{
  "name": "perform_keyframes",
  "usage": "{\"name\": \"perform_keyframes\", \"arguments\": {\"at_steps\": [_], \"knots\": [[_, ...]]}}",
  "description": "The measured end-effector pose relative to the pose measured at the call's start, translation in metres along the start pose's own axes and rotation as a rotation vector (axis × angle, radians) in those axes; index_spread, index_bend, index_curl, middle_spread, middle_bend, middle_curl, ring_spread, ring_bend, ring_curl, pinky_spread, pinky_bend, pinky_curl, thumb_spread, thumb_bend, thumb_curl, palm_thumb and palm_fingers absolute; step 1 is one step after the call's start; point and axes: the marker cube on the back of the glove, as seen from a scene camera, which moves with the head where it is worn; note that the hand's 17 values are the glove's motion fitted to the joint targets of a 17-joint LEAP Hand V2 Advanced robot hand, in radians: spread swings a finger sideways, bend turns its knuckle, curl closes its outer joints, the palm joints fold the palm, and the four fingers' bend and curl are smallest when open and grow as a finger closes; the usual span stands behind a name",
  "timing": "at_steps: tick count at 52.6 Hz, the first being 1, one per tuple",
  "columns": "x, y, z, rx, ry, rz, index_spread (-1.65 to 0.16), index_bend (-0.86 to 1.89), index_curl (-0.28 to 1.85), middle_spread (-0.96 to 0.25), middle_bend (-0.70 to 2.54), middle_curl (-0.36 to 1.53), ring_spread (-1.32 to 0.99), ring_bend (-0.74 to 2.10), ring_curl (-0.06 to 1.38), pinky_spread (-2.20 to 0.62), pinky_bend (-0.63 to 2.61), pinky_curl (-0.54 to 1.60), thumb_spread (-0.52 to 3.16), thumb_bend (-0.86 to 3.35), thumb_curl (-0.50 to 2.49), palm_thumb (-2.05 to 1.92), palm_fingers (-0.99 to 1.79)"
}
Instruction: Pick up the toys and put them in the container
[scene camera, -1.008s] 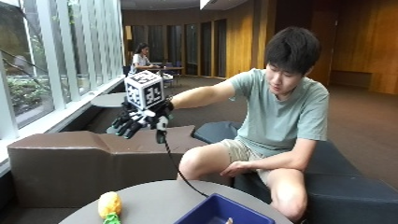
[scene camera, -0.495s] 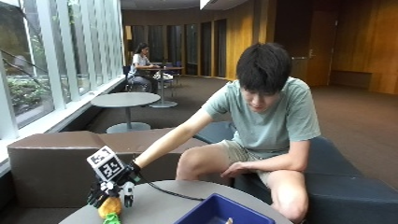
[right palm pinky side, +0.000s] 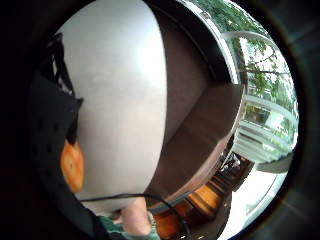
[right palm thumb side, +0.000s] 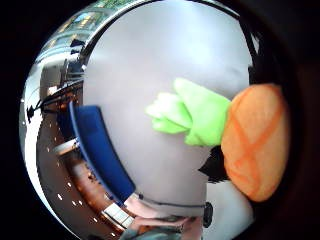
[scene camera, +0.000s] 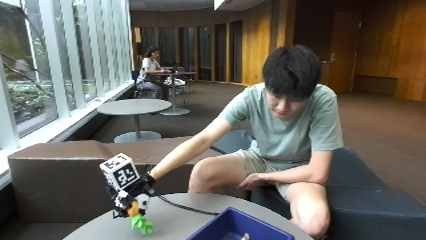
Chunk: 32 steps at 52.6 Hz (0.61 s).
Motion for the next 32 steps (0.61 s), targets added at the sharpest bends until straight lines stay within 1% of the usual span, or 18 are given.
{"name": "perform_keyframes", "arguments": {"at_steps": [2,3,4,5,13,18,23,32], "knots": [[-0.009,0.009,-0.015,0.005,0.004,-0.032,-0.32,0.35,0.33,-0.27,0.57,0.41,-0.34,0.90,0.52,-0.30,0.93,0.34,1.07,0.20,0.59,0.65,1.06],[-0.014,0.014,-0.025,0.009,0.005,-0.048,-0.32,0.30,0.32,-0.27,0.52,0.40,-0.35,0.88,0.52,-0.31,0.95,0.35,1.05,0.20,0.60,0.66,0.94],[-0.020,0.020,-0.036,0.015,0.005,-0.062,-0.33,0.42,0.38,-0.28,0.64,0.45,-0.36,0.94,0.56,-0.31,0.91,0.35,1.01,0.20,0.62,0.66,1.13],[-0.027,0.026,-0.049,0.025,0.004,-0.077,-0.34,0.46,0.39,-0.28,0.68,0.46,-0.37,0.94,0.56,-0.31,0.89,0.35,0.97,0.19,0.63,0.66,1.17],[-0.072,0.072,-0.134,0.109,-0.050,-0.178,-0.36,0.69,0.54,-0.29,0.90,0.59,-0.41,1.05,0.64,-0.33,0.89,0.38,0.73,0.16,0.73,0.65,1.16],[-0.099,0.098,-0.176,0.162,-0.055,-0.215,-0.36,0.77,0.61,-0.29,0.99,0.65,-0.43,1.11,0.68,-0.33,0.93,0.41,0.60,0.15,0.78,0.65,1.12],[-0.149,0.129,-0.231,0.252,-0.078,-0.294,-0.36,0.82,0.68,-0.28,1.05,0.70,-0.43,1.15,0.71,-0.34,0.97,0.43,0.49,0.14,0.82,0.65,1.08],[-0.223,0.164,-0.272,0.318,-0.084,-0.399,-0.36,0.87,0.78,-0.27,1.09,0.76,-0.44,1.20,0.74,-0.33,1.02,0.47,0.33,0.13,0.89,0.65,1.02]]}}
